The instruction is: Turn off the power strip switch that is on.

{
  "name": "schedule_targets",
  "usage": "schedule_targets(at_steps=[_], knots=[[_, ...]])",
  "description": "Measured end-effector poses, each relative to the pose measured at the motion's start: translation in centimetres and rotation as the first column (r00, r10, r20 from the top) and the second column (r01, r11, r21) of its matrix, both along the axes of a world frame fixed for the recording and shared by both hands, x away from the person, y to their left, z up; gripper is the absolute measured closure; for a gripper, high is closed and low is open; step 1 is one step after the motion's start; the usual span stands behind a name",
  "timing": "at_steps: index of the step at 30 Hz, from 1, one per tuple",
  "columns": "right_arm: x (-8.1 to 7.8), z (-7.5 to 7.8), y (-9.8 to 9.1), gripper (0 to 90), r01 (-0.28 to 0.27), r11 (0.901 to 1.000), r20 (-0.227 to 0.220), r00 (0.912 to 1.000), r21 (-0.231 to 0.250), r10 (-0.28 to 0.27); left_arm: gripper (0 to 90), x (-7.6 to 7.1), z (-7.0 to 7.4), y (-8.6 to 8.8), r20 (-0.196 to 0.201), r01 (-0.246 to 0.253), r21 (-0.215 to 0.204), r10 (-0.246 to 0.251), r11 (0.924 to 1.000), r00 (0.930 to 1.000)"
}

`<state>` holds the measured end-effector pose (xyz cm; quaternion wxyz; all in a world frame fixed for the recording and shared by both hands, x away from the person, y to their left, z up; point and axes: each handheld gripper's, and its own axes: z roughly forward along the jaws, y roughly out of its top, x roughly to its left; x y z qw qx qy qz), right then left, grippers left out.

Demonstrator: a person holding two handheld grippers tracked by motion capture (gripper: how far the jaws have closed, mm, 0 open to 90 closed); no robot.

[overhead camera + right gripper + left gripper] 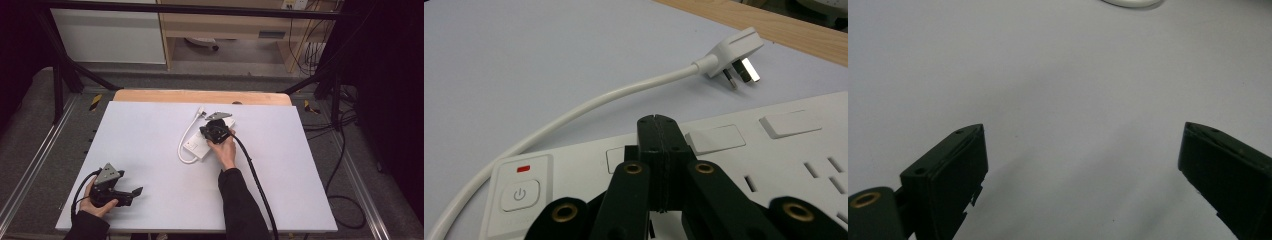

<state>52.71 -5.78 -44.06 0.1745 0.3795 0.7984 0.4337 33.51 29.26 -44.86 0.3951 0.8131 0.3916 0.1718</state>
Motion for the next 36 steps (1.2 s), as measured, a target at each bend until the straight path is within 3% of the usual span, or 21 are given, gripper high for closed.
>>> schedule_targets(at_steps=[9, 14, 27, 36], knots=[[0.1, -0.2, 0.0, 90.0, 0.007, 0.9999, 0.006, 1.0000, -0.009, -0.007, 5.5, 0.0, 0.0, 0.0, 0.000, 0.000, 0.001, 0.000, 1.0000, 1.0000], [0.2, -0.3, -0.3, 90.0, 0.016, 0.9997, -0.008, 0.9998, 0.017, -0.016, 5.5, 0.0, 0.0, 0.0, 0.000, -0.001, 0.001, 0.001, 1.0000, 1.0000], [0.0, 0.0, -0.2, 90.0, 0.020, 0.9997, 0.002, 0.9998, -0.012, -0.020, 5.5, 0.0, 0.0, 0.1, -0.001, -0.001, 0.001, 0.001, 1.0000, 1.0000], [-1.1, 2.0, -0.8, 90.0, -0.012, 0.9999, 0.000, 0.9999, 0.007, 0.012, 5.5, 0.0, 0.0, 0.0, -0.001, -0.001, 0.004, 0.001, 1.0000, 1.0000]])
